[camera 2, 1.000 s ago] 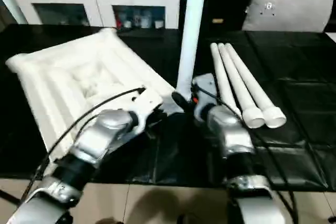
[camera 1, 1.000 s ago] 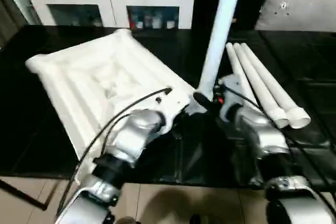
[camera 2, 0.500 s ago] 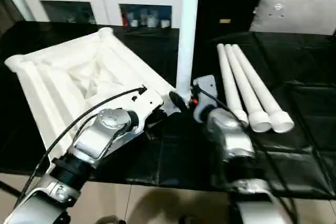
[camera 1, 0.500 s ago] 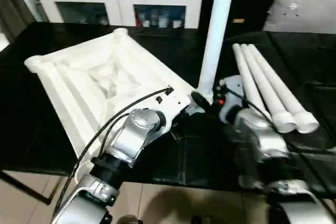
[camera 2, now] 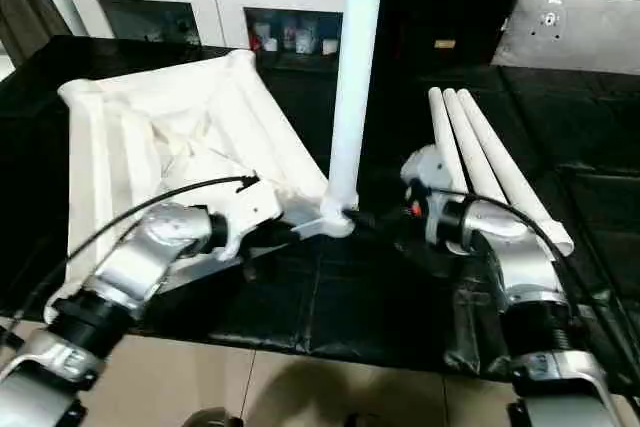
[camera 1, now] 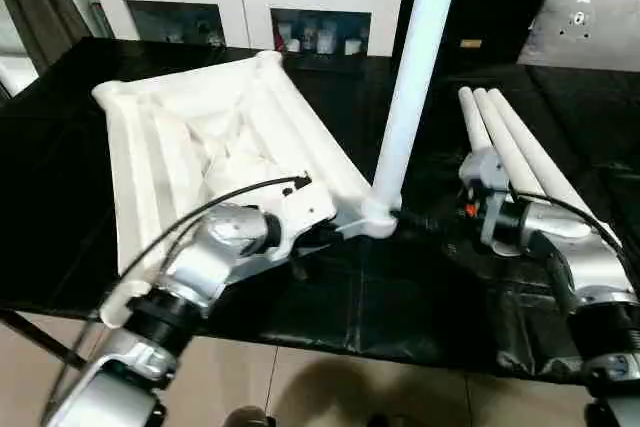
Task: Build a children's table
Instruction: Rotate leg to tighten
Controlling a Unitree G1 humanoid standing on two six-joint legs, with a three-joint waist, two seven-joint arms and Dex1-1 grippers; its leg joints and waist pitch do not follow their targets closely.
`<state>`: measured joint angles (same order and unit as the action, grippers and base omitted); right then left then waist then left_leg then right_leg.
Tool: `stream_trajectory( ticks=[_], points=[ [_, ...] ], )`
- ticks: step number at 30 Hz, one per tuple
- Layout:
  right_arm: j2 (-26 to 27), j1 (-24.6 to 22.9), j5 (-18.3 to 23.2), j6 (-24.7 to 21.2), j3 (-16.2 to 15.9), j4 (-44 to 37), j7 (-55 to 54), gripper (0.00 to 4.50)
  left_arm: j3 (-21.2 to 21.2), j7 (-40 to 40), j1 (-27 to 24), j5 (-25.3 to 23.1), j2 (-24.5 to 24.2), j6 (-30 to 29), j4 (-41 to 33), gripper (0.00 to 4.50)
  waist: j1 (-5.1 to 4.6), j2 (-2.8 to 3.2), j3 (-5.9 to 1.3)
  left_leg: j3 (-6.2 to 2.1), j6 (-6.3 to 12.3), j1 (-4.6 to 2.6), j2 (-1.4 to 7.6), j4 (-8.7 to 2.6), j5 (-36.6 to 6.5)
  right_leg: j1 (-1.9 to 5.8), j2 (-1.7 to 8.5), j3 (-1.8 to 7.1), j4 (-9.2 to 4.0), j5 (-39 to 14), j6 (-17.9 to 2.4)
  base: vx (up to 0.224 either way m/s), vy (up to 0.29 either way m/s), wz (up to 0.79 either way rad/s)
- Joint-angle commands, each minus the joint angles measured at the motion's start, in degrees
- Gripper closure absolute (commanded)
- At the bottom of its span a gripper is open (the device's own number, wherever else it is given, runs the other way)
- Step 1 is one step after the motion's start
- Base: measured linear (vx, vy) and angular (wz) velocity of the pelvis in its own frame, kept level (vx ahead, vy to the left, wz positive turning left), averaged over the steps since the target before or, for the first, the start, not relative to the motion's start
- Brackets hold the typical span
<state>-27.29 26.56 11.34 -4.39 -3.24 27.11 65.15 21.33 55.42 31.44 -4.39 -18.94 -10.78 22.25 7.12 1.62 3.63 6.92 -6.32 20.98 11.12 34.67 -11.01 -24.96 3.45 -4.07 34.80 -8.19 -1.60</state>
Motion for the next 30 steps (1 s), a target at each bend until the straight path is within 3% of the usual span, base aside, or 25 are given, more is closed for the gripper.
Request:
stream_trajectory(
  ticks=[1, 8, 9, 15, 30],
  points=[
    [-0.7, 0.4, -0.7, 1.6, -1.2, -0.6, 2.3, 0.08, 2.7, 5.0, 0.5, 0.2, -1.1, 4.3, -0.8, 4.50, 0.12, -0.29, -4.80, 1.30, 5.66, 0.38, 0.61, -3.42, -8.4, 4.63, 3.34, 1.80, -4.65, -18.3, -9.6, 0.000, 0.000, 0.00],
    [-1.9, 0.8, -1.7, 2.4, -4.1, 0.0, 7.0, 0.08, 4.2, 11.8, 0.2, 1.1, -3.7, 7.7, -0.8, 4.50, 1.19, -0.10, -4.73, 1.38, 4.98, 0.14, 0.99, -3.53, -9.2, 4.39, 3.34, 1.94, -4.38, -17.8, -10.3, 0.000, 0.000, 0.00],
    [-2.5, 1.2, -2.4, 2.9, -5.5, 0.8, 8.7, 0.08, 4.7, 13.7, 0.2, 1.4, -4.3, 8.6, -0.8, 4.50, 1.22, -0.28, -4.67, 1.44, 4.79, 0.19, 0.97, -3.57, -9.4, 4.41, 3.36, 1.97, -4.43, -17.9, -10.2, 0.000, 0.000, 0.00],
    [-2.6, 1.8, -2.1, 2.4, -6.4, 1.4, 11.4, 0.08, 4.7, 15.5, 0.2, 2.2, -4.8, 9.5, -1.0, 4.50, 1.12, -0.49, -4.57, 1.43, 4.63, 0.36, 0.82, -3.59, -9.3, 4.59, 3.39, 1.94, -4.49, -19.6, -9.2, 0.000, 0.000, 0.00],
    [-0.8, 2.5, -1.0, 1.6, -6.8, 2.7, 13.3, 1.44, 4.7, 17.8, -0.1, 3.0, -4.7, 9.7, -1.5, 4.50, 1.01, -0.37, -4.53, 1.42, 4.55, 0.29, 0.88, -3.64, -9.3, 4.45, 3.30, 1.89, -4.58, -20.3, -9.0, 0.000, 0.000, 0.00]
  ],
)
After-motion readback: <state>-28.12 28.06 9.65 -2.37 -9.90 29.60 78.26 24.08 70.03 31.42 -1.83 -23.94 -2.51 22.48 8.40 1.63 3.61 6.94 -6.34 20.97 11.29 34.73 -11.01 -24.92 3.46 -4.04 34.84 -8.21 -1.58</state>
